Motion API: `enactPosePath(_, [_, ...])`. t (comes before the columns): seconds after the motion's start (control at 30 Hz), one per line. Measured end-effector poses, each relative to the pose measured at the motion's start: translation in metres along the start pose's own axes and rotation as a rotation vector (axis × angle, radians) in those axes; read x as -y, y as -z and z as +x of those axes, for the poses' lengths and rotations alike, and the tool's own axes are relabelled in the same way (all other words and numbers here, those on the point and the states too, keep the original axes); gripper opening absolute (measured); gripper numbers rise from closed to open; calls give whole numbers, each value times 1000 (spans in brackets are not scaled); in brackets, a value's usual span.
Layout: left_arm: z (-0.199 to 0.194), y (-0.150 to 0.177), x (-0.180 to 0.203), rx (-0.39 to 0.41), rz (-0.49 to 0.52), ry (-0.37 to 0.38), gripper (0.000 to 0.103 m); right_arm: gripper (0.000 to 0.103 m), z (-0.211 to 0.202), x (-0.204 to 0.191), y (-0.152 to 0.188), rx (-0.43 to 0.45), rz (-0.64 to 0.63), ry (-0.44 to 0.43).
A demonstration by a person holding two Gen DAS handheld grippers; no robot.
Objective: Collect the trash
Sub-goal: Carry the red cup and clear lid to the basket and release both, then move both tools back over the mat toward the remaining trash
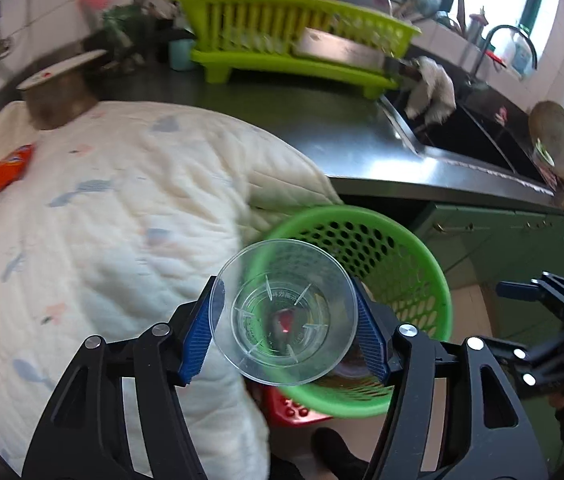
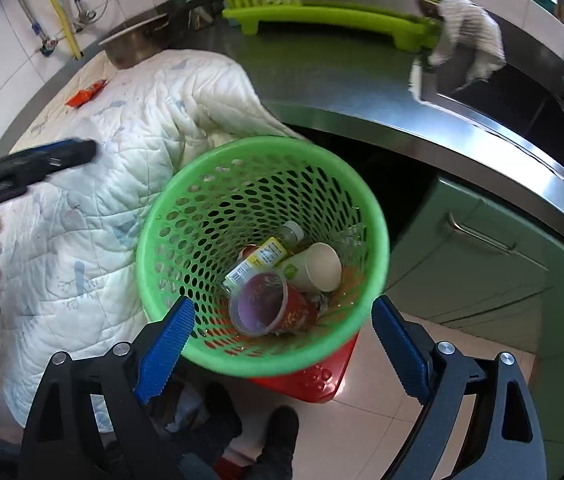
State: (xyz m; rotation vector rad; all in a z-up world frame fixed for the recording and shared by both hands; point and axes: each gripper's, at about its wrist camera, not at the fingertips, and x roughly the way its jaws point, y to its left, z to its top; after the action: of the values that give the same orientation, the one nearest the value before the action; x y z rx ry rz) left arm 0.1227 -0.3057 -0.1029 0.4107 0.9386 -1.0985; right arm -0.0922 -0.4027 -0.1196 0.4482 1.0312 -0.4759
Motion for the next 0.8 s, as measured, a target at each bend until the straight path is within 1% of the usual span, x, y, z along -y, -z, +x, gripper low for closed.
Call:
enactPosePath(0.07, [12, -2, 11, -13, 11, 8, 65, 87, -11, 5, 6, 14, 9, -5])
enactPosePath(0.1, [19, -4, 16, -25, 13, 5, 70, 87, -14, 7, 7, 20, 12, -7])
enactPosePath(0.17, [28, -6, 21, -40, -1, 11, 76, 87, -22, 11, 11, 32, 13, -6])
enactPosePath(0.23, [30, -6, 23, -36, -9, 13, 79, 87, -26, 13, 13, 40, 13, -3])
enactPosePath(0.27, [30, -6, 23, -36, -17, 11, 83, 87, -28, 15, 13, 44, 17, -2])
enactPosePath(0.3, [28, -5, 21, -36, -23, 11, 85, 87, -29, 16, 14, 45, 19, -3])
enactPosePath(0.43, [12, -2, 12, -10, -44, -10, 85, 87, -31, 15, 10, 56, 14, -11])
enactPosePath(0.57, [-14, 4, -6, 26, -78, -64, 87, 88, -30, 3, 1, 70, -17, -30])
enactPosePath(0.67, [-31, 10, -22, 50, -107, -98, 87, 88, -26, -12, -10, 80, -59, -48])
enactPosePath(0.8, [-61, 23, -52, 87, -162, -162, 89, 88, -20, -41, -26, 90, -126, -80])
